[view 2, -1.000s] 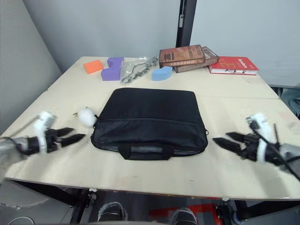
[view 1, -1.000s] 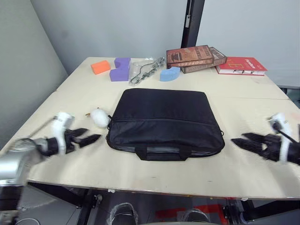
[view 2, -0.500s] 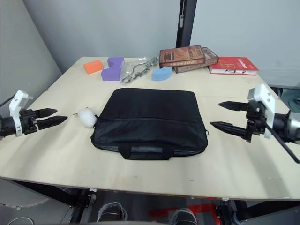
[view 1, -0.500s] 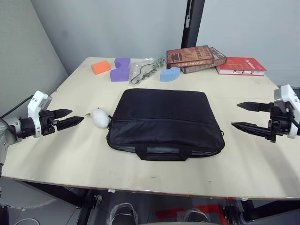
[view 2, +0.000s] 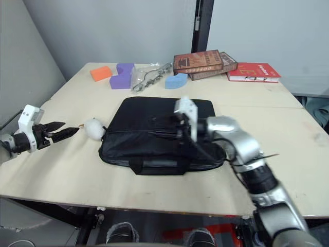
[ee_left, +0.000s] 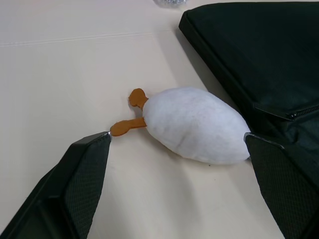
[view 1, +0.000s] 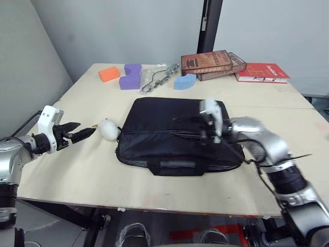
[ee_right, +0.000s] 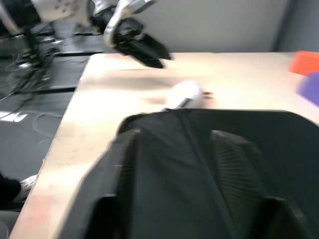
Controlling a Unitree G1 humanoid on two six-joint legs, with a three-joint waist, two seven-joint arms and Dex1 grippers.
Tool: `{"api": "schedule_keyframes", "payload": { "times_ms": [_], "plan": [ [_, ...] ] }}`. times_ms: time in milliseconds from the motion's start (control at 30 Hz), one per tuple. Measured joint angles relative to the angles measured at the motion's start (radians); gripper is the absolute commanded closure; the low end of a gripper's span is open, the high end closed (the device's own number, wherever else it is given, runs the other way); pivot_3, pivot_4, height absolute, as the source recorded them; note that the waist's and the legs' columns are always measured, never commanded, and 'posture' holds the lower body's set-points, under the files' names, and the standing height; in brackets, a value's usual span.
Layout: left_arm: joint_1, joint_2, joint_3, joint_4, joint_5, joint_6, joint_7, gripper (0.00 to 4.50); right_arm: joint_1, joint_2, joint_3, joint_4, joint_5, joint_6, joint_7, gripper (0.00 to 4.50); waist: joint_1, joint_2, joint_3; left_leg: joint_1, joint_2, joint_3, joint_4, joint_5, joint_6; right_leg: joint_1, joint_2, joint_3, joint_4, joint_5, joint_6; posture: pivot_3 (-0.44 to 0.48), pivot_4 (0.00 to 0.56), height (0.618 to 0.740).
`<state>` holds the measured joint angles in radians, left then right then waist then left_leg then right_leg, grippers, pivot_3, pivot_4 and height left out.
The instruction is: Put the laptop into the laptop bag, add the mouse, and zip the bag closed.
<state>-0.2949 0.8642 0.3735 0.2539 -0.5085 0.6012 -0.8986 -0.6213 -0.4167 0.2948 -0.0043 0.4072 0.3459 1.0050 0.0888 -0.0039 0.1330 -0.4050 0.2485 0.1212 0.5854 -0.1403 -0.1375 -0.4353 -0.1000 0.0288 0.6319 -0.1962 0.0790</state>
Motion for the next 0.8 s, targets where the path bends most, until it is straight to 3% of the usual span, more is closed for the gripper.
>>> {"api": "schedule_keyframes", "payload": {
  "times_ms": [100,133,333,567,667,800],
  "plan": [
    [0.026,-0.015,0.009,-0.034,-0.008,0.012,0.023,0.0,-0.025,0.064,0.052,0.2,-0.102,-0.151,0.027,4.33,0.001,-0.002,-0.001,0.0,0.0,0.0,0.0,0.0,0.0,0.0,0.0,0.0,0.0,0.0,-0.001,0.0,0.15,0.734],
    [0.03,-0.023,0.011,-0.043,-0.01,0.018,0.03,0.0,-0.032,0.084,0.065,0.268,-0.132,-0.196,0.031,4.45,0.001,-0.002,-0.001,0.0,0.0,-0.001,0.001,0.0,0.0,0.0,0.0,0.0,0.0,0.0,-0.001,0.0,0.15,0.734],
    [0.034,-0.071,0.028,-0.075,-0.042,0.058,0.09,0.0,-0.095,0.153,0.081,0.52,-0.258,-0.435,0.036,4.45,-0.014,-0.008,-0.005,0.005,0.0,-0.001,0.004,0.0,0.0,0.003,0.0,0.001,0.007,0.0,-0.002,0.0,0.15,0.734],
    [-0.012,-0.217,-0.018,-0.032,-0.003,0.028,0.212,0.0,-0.042,0.151,0.06,0.484,-0.259,-0.414,0.062,4.45,-0.009,-0.009,-0.012,0.007,0.0,-0.002,0.006,0.0,0.0,0.007,0.0,0.0,0.008,0.0,-0.003,0.0,0.15,0.734],
    [-0.054,-0.254,-0.037,0.024,0.015,-0.005,0.236,0.79,-0.035,0.145,0.059,0.462,-0.26,-0.391,0.07,4.5,-0.009,-0.009,-0.012,0.007,0.0,-0.002,0.006,0.0,0.0,0.007,0.0,0.0,0.008,0.0,-0.003,0.0,0.15,0.734],
    [-0.093,-0.277,-0.062,0.056,0.019,-0.02,0.233,2.24,-0.033,0.135,0.059,0.443,-0.269,-0.376,0.077,4.5,-0.008,-0.009,-0.012,0.006,0.0,-0.002,0.006,0.0,0.0,0.007,0.0,0.0,0.005,0.0,-0.003,0.0,0.15,0.734]
  ]
}}
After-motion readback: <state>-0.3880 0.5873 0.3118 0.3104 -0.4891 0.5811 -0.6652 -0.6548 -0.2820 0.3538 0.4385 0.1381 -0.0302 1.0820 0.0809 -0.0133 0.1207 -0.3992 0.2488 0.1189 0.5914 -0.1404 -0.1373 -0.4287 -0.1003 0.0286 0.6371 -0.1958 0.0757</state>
